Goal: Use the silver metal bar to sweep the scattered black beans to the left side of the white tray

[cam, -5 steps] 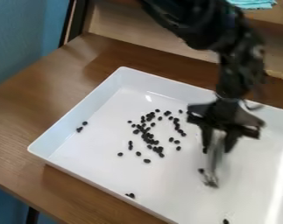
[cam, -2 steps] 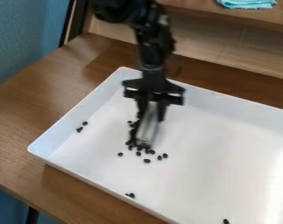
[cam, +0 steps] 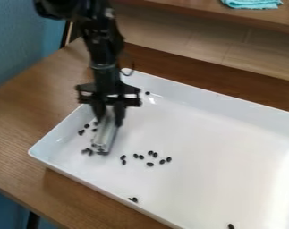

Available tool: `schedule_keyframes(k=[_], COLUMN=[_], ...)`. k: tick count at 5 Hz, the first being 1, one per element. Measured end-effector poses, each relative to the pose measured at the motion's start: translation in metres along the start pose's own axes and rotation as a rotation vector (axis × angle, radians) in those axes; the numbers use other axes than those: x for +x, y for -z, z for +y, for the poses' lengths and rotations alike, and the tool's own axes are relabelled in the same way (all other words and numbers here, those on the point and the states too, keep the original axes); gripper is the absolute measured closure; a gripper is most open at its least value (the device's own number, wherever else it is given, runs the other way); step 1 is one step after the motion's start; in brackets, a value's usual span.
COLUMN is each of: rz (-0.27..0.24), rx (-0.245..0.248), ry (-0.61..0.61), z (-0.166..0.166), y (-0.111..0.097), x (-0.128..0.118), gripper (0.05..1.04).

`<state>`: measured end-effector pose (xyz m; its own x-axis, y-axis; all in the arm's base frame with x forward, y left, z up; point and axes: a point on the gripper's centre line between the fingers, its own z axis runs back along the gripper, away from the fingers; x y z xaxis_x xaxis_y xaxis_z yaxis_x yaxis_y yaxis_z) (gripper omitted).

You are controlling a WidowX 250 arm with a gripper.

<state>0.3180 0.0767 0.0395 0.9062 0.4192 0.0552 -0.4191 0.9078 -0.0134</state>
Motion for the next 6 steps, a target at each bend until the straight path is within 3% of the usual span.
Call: schedule_keyframes(k=[1, 2, 3, 4, 6], rz=[-0.022, -0.044, -0.083, -0.111, -0.086], rx=[-0.002, -0.041, -0.146, -0.199, -0.169], ry=[0.012, 0.005, 0.07, 0.119, 0.164], z=[0.01, -0.003, -0.047, -0.092, -0.181], y=[-0.004, -0.016, -0.04, -0.058, -0.047], x=[-0.001, -0.007, -0.029, -0.048, -0.101], gripper=[0.692, 0.692, 0.692, 0.692, 0.692])
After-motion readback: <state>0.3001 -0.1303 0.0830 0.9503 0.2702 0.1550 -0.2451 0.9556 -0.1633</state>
